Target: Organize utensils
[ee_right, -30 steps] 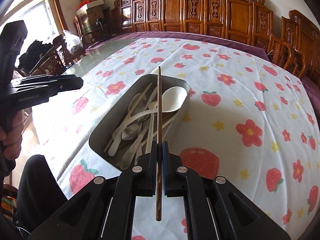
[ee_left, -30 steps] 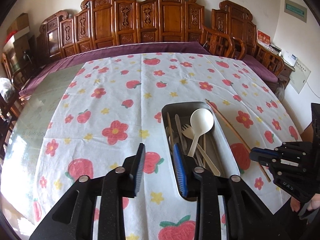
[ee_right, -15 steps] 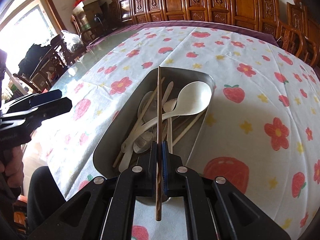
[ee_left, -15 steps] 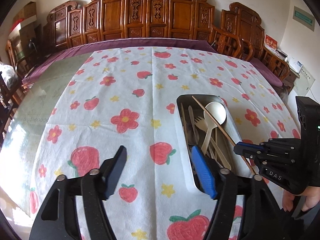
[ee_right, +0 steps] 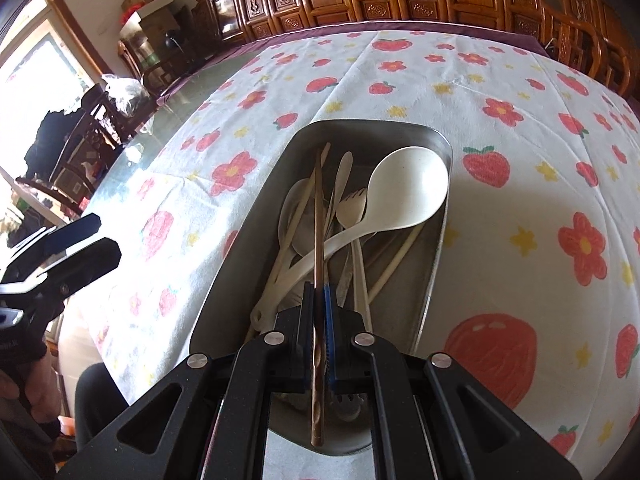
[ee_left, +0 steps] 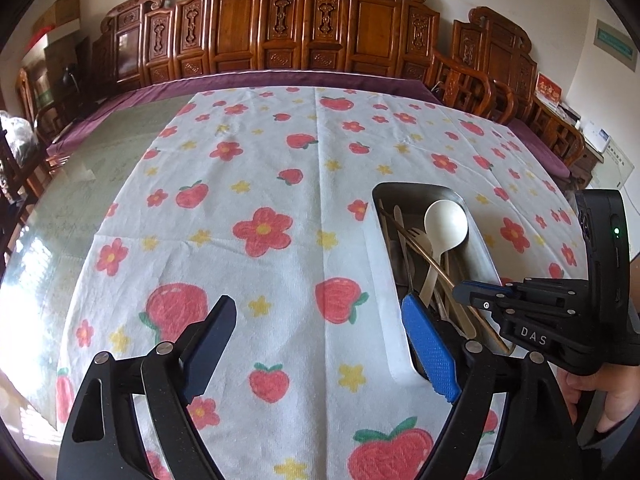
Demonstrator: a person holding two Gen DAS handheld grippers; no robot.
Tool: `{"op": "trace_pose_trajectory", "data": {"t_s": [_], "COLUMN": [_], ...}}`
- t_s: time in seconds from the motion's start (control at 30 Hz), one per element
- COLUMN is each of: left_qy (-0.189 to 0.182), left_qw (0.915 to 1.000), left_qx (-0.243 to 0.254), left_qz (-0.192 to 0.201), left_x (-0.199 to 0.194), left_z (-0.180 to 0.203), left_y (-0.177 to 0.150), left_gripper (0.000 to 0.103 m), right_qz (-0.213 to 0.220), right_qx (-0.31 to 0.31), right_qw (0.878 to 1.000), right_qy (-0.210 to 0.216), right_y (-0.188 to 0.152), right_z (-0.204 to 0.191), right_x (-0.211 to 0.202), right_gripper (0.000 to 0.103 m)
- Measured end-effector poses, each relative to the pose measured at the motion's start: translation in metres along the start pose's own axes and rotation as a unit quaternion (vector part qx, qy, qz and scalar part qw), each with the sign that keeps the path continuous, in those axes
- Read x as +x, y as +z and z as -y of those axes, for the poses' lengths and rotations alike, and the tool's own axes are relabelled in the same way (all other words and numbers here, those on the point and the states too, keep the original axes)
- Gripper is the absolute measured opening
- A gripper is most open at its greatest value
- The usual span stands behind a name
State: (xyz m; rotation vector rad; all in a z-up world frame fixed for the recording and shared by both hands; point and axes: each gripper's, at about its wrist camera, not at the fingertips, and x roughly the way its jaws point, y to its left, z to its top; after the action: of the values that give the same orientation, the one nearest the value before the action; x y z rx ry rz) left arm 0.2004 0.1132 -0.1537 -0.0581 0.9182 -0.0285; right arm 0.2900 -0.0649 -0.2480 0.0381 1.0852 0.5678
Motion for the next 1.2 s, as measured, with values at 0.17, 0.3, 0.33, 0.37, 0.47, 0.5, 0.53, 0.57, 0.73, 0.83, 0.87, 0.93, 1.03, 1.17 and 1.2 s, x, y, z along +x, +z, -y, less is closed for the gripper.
{"op": "trace_pose_trajectory", "data": {"t_s": [0.17, 0.3, 0.33, 0.37, 0.47, 0.5, 0.53, 0.57, 0.73, 0.83, 0.87, 0.93, 1.03, 1.17, 1.2], "left_qy": [0.001, 0.003, 0.004, 0.005, 0.004, 0.005, 0.005, 0.005, 0.006, 0.006, 0.006, 0.005, 0.004, 0.001, 0.001], "left_qw": [1.0000, 1.0000, 1.0000, 1.0000, 1.0000, 1.0000, 1.0000, 1.0000, 1.0000, 1.0000, 1.0000, 1.0000, 1.0000, 1.0000, 0.9999], "left_qx": [-0.002, -0.004, -0.004, -0.004, -0.004, -0.004, -0.004, -0.003, -0.001, -0.001, -0.001, -0.002, -0.001, -0.003, -0.003], "left_qz": [0.000, -0.002, -0.003, -0.004, -0.004, -0.004, -0.005, -0.005, -0.007, -0.007, -0.006, -0.005, -0.001, 0.008, 0.011], "left_x": [0.000, 0.001, 0.001, 0.001, 0.001, 0.001, 0.002, 0.002, 0.004, 0.004, 0.003, 0.003, 0.000, -0.009, -0.012], "left_z": [-0.003, -0.005, -0.005, -0.005, -0.005, -0.005, -0.005, -0.005, -0.003, -0.002, -0.002, -0.001, 0.001, 0.006, 0.008], "left_y": [-0.001, -0.003, -0.003, -0.003, -0.004, -0.004, -0.004, -0.005, -0.007, -0.007, -0.007, -0.007, -0.008, -0.008, -0.008], "left_gripper": [0.081, 0.081, 0.081, 0.081, 0.081, 0.081, 0.081, 0.081, 0.081, 0.081, 0.081, 0.081, 0.081, 0.081, 0.081], "right_qz": [-0.001, 0.002, 0.002, 0.002, 0.005, 0.008, 0.011, 0.014, 0.020, 0.024, 0.027, 0.035, 0.049, 0.074, 0.081], "right_qx": [0.027, 0.026, 0.025, 0.024, 0.023, 0.021, 0.021, 0.025, 0.010, -0.001, -0.003, -0.010, -0.019, -0.037, -0.038], "right_qw": [0.999, 0.999, 0.999, 0.999, 0.999, 0.999, 0.999, 0.998, 0.999, 0.999, 0.999, 0.999, 0.999, 0.997, 0.996], "right_qy": [0.034, 0.039, 0.039, 0.039, 0.041, 0.043, 0.046, 0.052, 0.047, 0.037, 0.035, 0.026, 0.016, -0.007, -0.012], "right_y": [0.001, 0.001, 0.001, 0.001, 0.001, 0.001, 0.002, 0.003, 0.006, 0.005, 0.005, 0.003, 0.001, -0.004, -0.007], "right_z": [-0.001, -0.005, -0.006, -0.008, -0.009, -0.010, -0.009, -0.009, -0.014, -0.016, -0.016, -0.015, -0.011, -0.004, 0.000], "right_x": [0.005, 0.010, 0.012, 0.014, 0.016, 0.016, 0.016, 0.016, 0.020, 0.018, 0.016, 0.009, -0.004, -0.028, -0.037], "right_gripper": [0.007, 0.008, 0.008, 0.009, 0.009, 0.010, 0.010, 0.010, 0.011, 0.012, 0.012, 0.012, 0.016, 0.018, 0.018]}}
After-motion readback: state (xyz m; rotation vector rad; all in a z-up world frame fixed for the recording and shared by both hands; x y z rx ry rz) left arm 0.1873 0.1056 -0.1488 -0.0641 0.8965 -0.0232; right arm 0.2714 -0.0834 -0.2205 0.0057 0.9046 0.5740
